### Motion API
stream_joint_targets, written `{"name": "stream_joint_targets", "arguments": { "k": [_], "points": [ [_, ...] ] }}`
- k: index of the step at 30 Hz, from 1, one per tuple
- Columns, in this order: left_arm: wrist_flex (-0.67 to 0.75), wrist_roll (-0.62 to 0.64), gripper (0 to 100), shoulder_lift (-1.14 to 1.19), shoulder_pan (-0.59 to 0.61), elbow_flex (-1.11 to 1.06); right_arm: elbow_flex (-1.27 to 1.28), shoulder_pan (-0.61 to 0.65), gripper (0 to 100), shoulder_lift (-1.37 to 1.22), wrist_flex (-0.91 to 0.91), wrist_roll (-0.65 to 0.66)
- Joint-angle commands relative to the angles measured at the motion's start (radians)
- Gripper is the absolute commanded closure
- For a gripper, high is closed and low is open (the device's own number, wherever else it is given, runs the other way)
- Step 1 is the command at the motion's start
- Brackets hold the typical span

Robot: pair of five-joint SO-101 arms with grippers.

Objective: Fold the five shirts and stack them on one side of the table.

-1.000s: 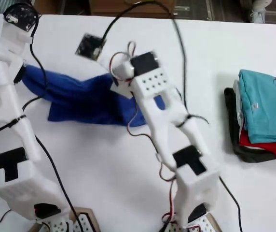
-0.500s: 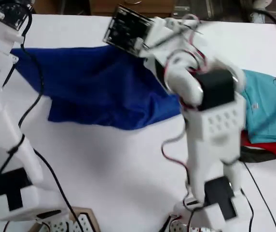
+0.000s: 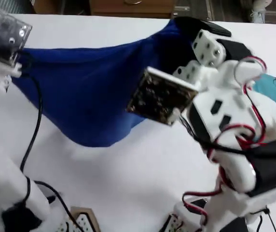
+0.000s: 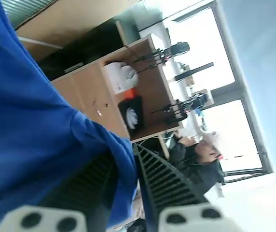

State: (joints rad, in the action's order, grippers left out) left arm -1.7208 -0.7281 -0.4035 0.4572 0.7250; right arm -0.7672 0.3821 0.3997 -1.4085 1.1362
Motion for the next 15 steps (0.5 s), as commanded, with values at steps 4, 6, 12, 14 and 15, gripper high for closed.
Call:
{"name": "stream_joint_targets", "arguments": {
  "k": [4, 6, 12, 14, 15],
  "points": [
    [0.000, 0.008, 98, -0.101, -0.006, 0.033, -0.035, -0.007, 97.7, 0.082, 0.025, 0.009],
    [0.000, 0.008, 98, -0.126, -0.005, 0.035, -0.035, -0.007, 97.7, 0.113, 0.025, 0.009],
    [0.002, 0.006, 98, -0.199, -0.002, 0.036, -0.032, -0.007, 97.7, 0.234, 0.022, 0.009],
    [0.002, 0.006, 98, -0.224, -0.002, 0.036, -0.029, -0.008, 97.7, 0.268, 0.015, 0.009],
    [0.002, 0.006, 98, -0.238, -0.002, 0.036, -0.029, -0.008, 97.7, 0.282, 0.004, 0.009]
  ]
}}
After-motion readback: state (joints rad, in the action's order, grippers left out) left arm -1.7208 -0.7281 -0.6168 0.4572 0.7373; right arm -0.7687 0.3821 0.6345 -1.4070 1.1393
